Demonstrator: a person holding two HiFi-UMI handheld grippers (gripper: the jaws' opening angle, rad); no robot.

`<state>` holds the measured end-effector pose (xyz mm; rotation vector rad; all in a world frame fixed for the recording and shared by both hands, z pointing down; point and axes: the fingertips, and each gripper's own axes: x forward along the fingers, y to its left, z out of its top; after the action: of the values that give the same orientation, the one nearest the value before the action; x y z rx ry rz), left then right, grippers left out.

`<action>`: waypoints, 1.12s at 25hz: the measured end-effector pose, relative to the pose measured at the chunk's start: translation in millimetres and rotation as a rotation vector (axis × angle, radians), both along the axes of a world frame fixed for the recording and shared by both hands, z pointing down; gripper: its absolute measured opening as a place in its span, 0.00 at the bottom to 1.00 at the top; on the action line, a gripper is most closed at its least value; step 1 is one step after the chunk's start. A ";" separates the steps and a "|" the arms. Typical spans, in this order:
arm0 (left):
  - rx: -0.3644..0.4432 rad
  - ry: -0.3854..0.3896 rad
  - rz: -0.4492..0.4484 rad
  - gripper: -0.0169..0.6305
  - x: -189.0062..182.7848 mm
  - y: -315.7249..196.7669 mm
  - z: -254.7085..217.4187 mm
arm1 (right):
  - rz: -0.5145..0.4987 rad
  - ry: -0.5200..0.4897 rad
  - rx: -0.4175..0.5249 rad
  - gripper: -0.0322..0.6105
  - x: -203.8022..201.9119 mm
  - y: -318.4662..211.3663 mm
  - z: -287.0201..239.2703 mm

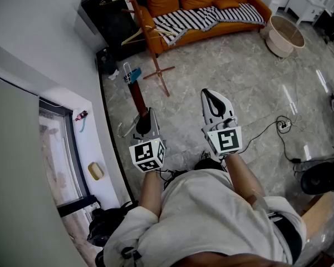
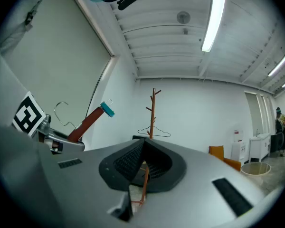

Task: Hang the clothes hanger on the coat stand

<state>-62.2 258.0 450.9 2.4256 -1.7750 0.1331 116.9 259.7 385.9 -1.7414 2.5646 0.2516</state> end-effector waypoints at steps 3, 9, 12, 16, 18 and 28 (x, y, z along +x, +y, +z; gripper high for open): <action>-0.003 0.004 0.003 0.10 0.4 -4.7 2.3 | -0.012 0.003 0.000 0.06 -4.3 -6.9 1.2; -0.018 -0.003 0.004 0.10 12.0 -6.1 10.4 | -0.012 -0.020 0.004 0.06 8.2 -11.2 6.6; -0.029 -0.011 -0.007 0.10 19.6 -11.6 14.0 | -0.025 -0.023 -0.005 0.06 19.1 -19.4 10.0; -0.047 -0.029 -0.033 0.10 40.9 -16.0 19.6 | -0.042 -0.054 -0.043 0.06 49.4 -31.6 19.7; -0.045 -0.038 -0.043 0.10 45.0 -18.0 20.4 | -0.047 -0.055 -0.061 0.06 57.8 -37.8 24.4; -0.070 -0.061 -0.101 0.10 42.7 -49.2 30.4 | -0.114 -0.059 -0.105 0.06 63.5 -82.2 51.3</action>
<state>-19.5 208.8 481.4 2.3021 -1.8813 0.2563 180.4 177.6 437.2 -1.5994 2.6674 0.0623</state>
